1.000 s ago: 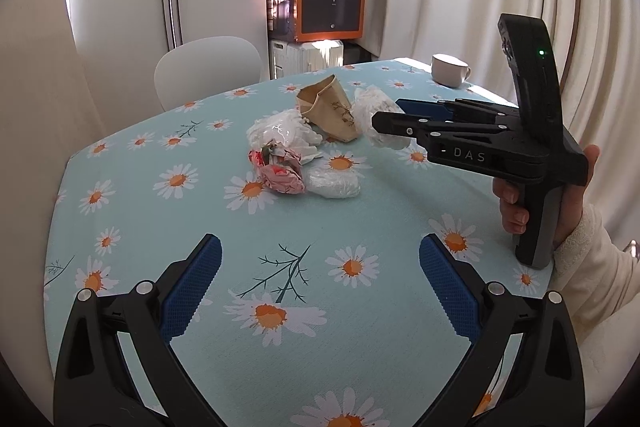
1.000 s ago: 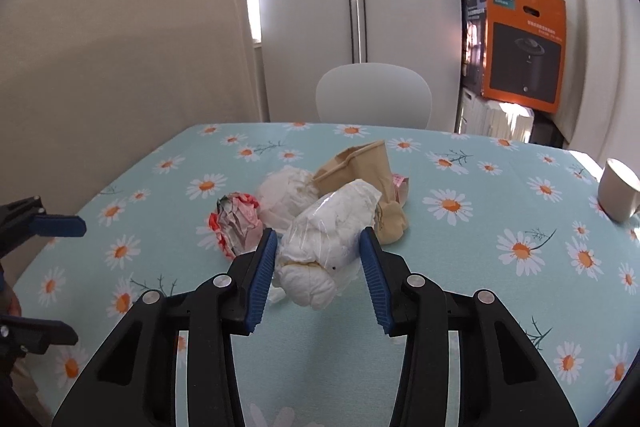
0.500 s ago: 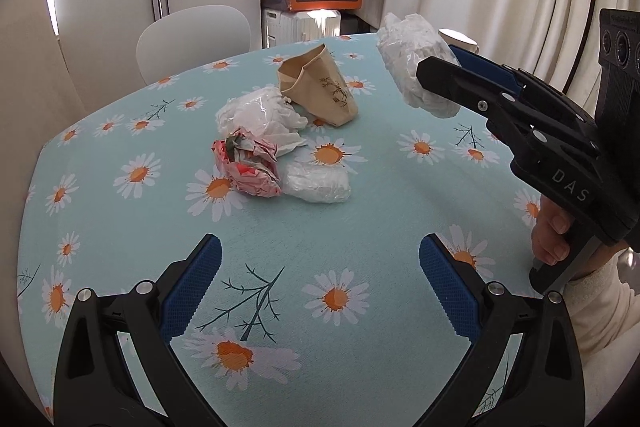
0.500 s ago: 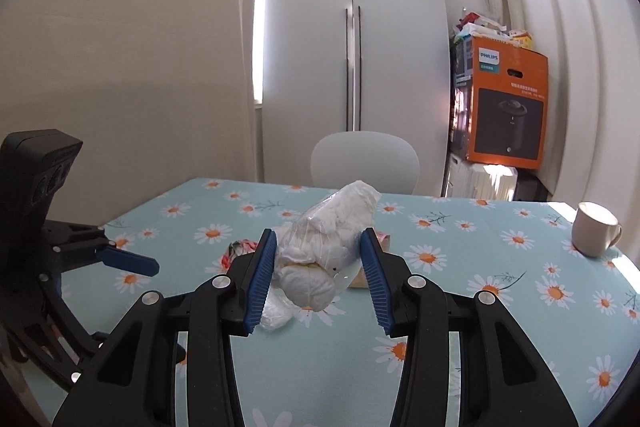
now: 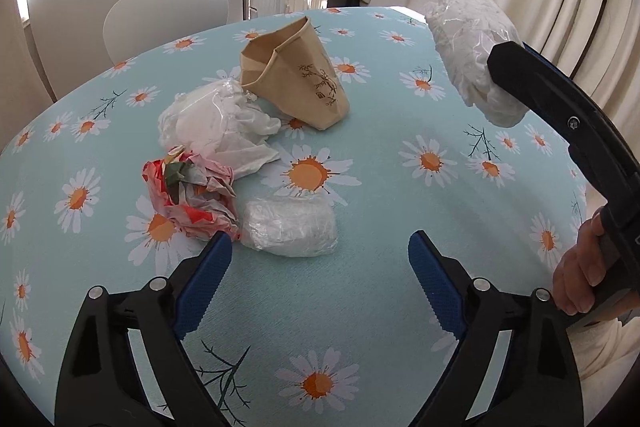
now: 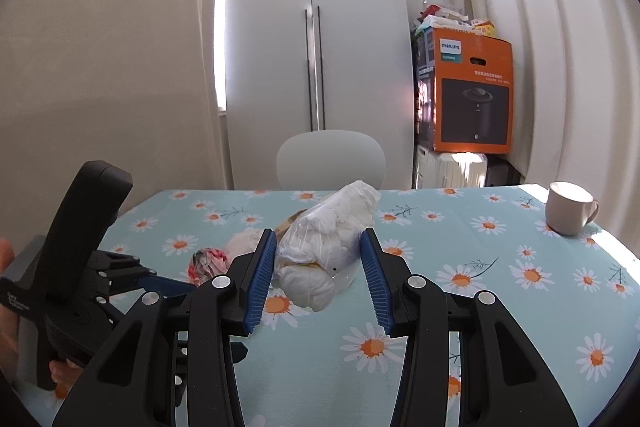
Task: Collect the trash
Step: 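Grasp the white tissue bundle with the right tool while the left tool grasps a clear plastic bag, then carry the tissue bundle and plastic bag toward the black trash bag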
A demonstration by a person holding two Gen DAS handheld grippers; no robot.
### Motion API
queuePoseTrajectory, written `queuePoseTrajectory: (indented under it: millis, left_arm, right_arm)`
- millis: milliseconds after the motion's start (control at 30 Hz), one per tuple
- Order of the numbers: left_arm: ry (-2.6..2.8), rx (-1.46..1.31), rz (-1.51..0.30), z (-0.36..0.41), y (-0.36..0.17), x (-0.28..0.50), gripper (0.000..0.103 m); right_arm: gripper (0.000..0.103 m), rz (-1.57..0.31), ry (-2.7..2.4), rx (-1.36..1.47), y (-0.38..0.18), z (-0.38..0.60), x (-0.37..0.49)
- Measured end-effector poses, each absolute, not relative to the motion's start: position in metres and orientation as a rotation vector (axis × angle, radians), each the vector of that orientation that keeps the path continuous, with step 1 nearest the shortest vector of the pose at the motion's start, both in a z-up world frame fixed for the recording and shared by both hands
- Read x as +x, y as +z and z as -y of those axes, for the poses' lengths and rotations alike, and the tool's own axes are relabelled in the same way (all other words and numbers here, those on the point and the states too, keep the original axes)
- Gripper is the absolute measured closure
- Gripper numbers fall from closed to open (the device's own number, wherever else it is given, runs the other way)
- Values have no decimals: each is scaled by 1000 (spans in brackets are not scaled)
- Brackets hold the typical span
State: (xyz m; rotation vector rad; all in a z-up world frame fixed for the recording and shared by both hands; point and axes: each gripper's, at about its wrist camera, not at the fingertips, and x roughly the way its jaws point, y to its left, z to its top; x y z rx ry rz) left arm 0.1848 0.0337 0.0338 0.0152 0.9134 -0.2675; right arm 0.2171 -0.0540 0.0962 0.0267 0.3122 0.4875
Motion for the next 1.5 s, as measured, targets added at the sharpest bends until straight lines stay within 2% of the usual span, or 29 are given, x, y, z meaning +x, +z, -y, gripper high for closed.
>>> queuePoseTrajectory:
  millis: [200,233,833,1100,1500]
  left_arm:
    - [-232,43,-955,-29,26,201,37]
    - [-234,49,-954,-28,26,202,48]
    - [-229,120,-781,-25,65,142,48]
    - [-272,88,-624,-21,85,113,48]
    - [-425,55,-506,12,92,91,48]
  right_arm:
    - [62,-321,478,86,96,65,222]
    - [62,-322,479,91,96,66,222]
    - [62,-311,498,124,97,72,225]
    - [61,-262,511,127,111,86,206]
    - [61,-256,470,107,113,134,154]
